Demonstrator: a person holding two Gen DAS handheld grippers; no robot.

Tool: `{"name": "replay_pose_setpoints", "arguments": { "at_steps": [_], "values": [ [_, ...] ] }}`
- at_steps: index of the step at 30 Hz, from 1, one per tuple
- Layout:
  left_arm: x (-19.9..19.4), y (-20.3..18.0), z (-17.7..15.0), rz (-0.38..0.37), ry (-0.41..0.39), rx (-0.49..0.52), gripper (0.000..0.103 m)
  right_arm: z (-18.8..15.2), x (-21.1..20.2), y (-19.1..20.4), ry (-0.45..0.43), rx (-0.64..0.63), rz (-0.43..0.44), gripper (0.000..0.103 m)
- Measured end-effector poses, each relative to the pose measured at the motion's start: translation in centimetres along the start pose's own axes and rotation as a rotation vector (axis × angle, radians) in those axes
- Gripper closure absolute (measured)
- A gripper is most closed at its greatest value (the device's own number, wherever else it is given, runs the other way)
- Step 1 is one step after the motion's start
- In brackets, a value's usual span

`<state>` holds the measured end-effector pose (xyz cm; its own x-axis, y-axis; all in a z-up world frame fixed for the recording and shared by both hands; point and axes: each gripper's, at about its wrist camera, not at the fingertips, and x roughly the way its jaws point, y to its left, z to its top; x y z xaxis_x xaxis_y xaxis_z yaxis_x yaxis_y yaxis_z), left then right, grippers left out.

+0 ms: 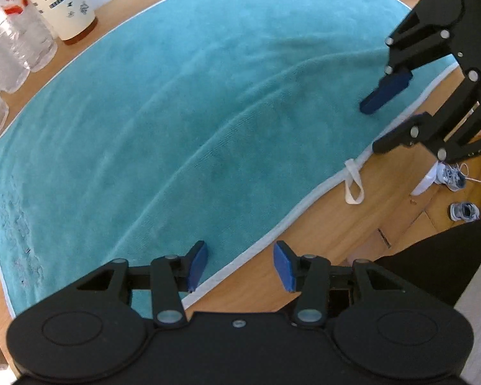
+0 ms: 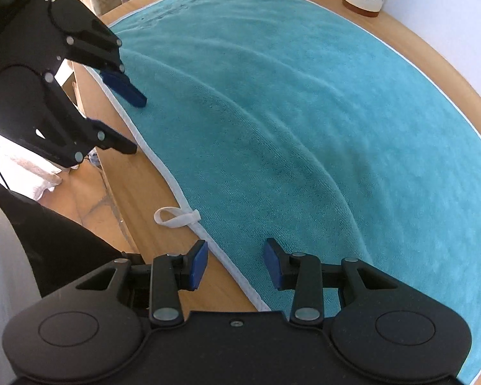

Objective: Fold towel

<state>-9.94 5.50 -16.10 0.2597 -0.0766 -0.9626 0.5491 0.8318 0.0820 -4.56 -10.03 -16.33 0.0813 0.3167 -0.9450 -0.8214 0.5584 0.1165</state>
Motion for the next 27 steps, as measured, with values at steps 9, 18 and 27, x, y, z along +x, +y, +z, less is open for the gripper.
{"name": "replay_pose_setpoints", "arguments": {
  "at_steps": [9, 18, 27],
  "values": [
    [-0.4, -0.2, -0.4, 0.01, -0.005, 0.01, 0.086, 0.0, -0.4, -0.5, 0.03, -0.038, -0.025, 0.097],
    [-0.4, -0.7, -0.7, -0.046, 0.046, 0.042, 0.086, -0.8, -0.8, 0.0, 0.056, -0.018, 0.017, 0.092],
    [-1.6, 1.9, -0.4, -0.084, 0.088, -0.052, 0.085, -0.8, -3.3, -1.3, 0.019, 0.045, 0.014, 0.068]
  ]
}}
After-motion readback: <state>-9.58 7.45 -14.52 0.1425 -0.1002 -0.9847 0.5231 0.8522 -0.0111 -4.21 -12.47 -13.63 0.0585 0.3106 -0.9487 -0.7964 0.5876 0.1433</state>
